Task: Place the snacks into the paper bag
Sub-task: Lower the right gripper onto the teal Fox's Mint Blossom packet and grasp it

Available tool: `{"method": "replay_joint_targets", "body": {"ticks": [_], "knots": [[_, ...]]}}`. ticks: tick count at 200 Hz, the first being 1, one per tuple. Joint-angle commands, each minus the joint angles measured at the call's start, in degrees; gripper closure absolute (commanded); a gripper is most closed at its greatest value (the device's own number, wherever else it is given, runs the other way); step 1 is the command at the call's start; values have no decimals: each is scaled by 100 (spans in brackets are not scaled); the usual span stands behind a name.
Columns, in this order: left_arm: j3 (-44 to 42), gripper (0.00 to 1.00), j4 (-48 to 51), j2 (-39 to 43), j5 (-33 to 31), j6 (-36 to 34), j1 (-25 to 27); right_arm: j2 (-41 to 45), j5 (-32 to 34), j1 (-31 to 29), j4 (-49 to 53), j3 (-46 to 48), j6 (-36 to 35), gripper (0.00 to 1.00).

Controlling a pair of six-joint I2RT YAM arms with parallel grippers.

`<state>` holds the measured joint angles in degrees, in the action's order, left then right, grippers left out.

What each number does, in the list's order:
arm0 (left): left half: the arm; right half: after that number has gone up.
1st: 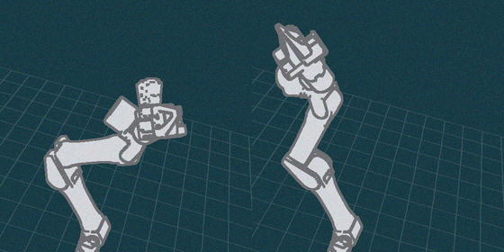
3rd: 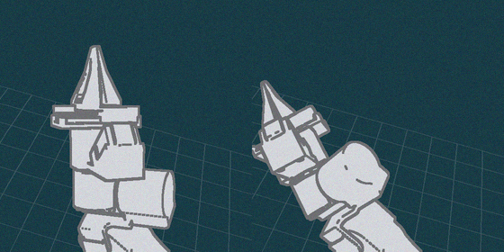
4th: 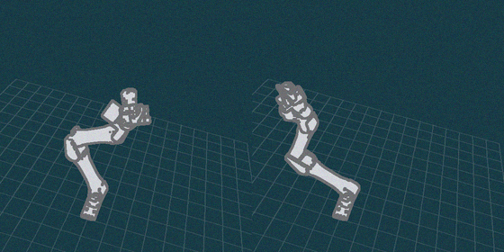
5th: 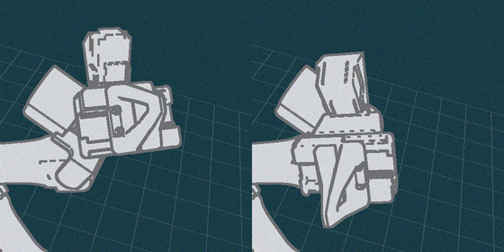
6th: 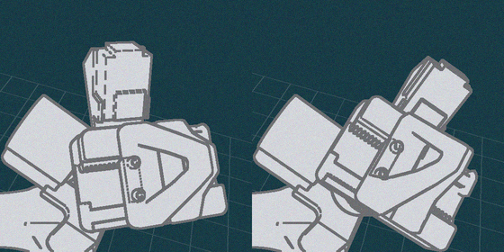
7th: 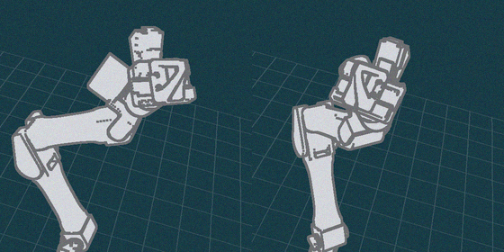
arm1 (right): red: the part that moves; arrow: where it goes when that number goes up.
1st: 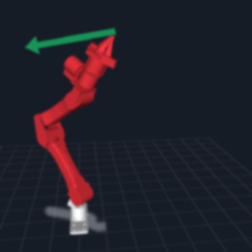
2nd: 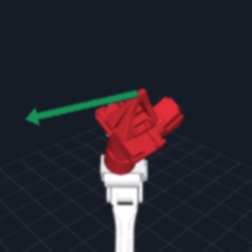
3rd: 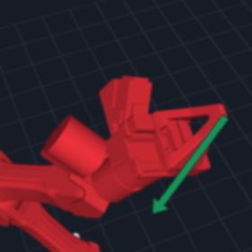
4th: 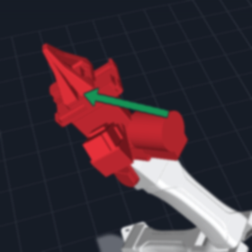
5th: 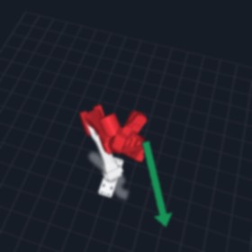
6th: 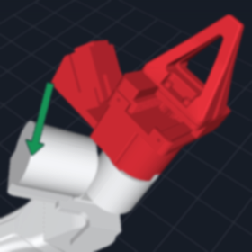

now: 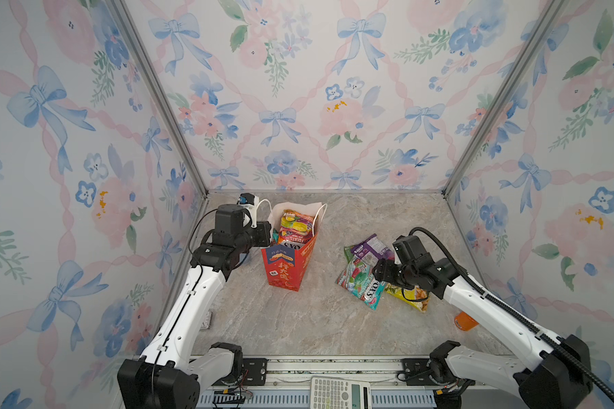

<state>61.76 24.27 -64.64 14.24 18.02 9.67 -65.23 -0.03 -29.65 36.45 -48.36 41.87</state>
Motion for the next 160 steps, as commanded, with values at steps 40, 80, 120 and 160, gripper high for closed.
{"method": "replay_joint_targets", "body": {"ticks": [40, 80, 120, 160], "knots": [[6, 100, -274, 215, 80, -79, -54, 177, -463, 278, -1367, 1217, 1013, 24], [13, 100, -276, 183, 99, -61, -54, 52, -582, 501, -1974, 1687, 1251, 24], [18, 100, -274, 213, 80, -71, -54, -182, -628, 598, -2363, 1803, 1365, 25], [15, 100, -277, 199, 96, -62, -61, -547, -661, 625, -2627, 1845, 1482, 27]]}}
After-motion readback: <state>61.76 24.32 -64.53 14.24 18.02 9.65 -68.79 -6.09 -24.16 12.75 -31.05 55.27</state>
